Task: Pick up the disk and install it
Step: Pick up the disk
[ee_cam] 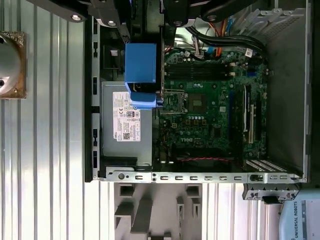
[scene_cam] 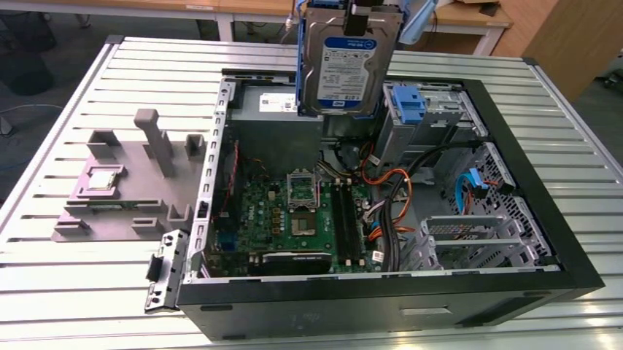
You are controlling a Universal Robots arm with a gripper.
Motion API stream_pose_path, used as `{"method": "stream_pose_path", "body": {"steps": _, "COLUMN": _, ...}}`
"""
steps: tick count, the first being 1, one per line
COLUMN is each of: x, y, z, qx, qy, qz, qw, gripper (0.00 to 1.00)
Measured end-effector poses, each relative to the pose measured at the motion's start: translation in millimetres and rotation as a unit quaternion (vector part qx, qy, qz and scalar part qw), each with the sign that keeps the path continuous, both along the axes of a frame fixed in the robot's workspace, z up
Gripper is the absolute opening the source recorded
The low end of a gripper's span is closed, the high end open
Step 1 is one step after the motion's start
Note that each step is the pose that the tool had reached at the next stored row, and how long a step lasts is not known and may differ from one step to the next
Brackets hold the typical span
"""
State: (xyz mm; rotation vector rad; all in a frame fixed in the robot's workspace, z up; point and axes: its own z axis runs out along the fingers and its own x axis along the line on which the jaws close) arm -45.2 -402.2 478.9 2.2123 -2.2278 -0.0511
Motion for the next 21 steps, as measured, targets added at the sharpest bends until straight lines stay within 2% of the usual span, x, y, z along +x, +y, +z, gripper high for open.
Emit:
{"method": "stream_pose_path", "body": {"steps": 7, "x": 0.1, "y": -7.9, "z": -0.2, "qx": 0.0000, "qy": 0.0000, "qz": 0.000, "qw": 1.0000, "gripper": 0.35}}
{"method": "stream_pose_path", "body": {"steps": 21, "x": 0.4, "y": -27.3, "z": -0.8, "qx": 0.0000, "qy": 0.0000, "qz": 0.000, "qw": 1.0000, "gripper": 0.35}}
